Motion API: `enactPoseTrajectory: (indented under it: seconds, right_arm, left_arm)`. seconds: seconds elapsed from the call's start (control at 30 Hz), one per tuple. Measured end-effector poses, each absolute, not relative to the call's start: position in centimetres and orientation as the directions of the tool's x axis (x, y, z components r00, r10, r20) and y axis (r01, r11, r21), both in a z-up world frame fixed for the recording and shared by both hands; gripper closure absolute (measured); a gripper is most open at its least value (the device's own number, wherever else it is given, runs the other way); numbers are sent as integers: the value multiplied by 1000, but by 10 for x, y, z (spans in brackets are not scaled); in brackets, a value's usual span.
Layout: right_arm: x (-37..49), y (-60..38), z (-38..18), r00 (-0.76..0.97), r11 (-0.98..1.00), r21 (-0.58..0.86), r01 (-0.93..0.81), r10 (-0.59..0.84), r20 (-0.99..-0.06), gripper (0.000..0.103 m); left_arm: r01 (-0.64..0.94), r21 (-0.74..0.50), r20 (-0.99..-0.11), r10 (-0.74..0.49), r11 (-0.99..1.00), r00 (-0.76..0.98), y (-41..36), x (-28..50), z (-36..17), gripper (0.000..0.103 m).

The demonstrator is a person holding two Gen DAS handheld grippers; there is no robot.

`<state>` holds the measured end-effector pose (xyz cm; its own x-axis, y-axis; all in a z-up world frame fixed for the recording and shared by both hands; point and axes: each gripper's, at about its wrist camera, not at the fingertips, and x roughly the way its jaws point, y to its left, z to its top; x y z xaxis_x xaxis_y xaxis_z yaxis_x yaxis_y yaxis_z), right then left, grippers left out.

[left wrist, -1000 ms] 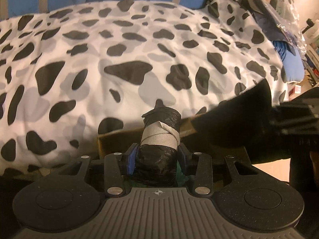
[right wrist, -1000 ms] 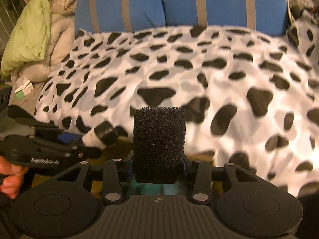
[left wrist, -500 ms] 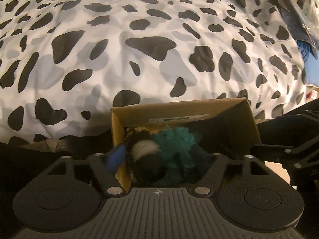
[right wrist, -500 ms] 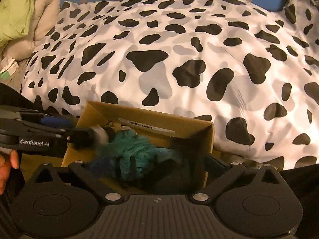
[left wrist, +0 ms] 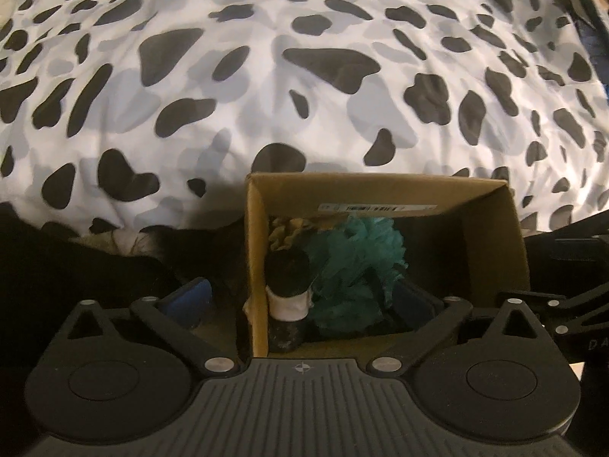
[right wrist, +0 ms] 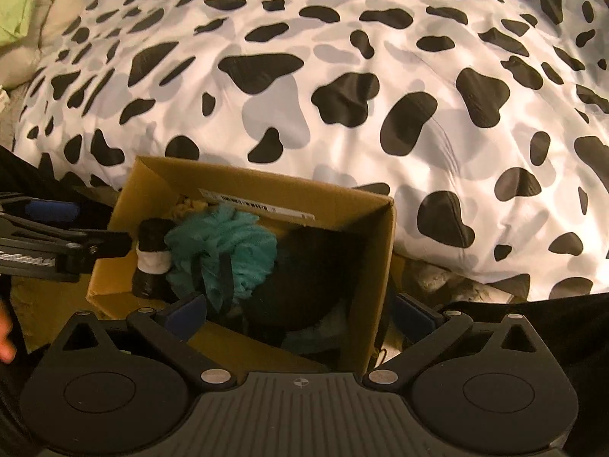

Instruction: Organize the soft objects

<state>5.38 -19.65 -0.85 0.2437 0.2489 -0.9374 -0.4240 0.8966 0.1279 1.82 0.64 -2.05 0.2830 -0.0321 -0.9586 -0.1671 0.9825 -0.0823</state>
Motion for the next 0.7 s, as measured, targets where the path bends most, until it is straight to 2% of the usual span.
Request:
enactPoseTrajectory:
  seconds: [0.7]
  right_arm:
    - [30, -196, -10, 237, 934, 34, -354, 125, -963, 0]
  left_arm:
    - [-199, -67, -970, -17, 978, 243, -7, -3, -18, 0]
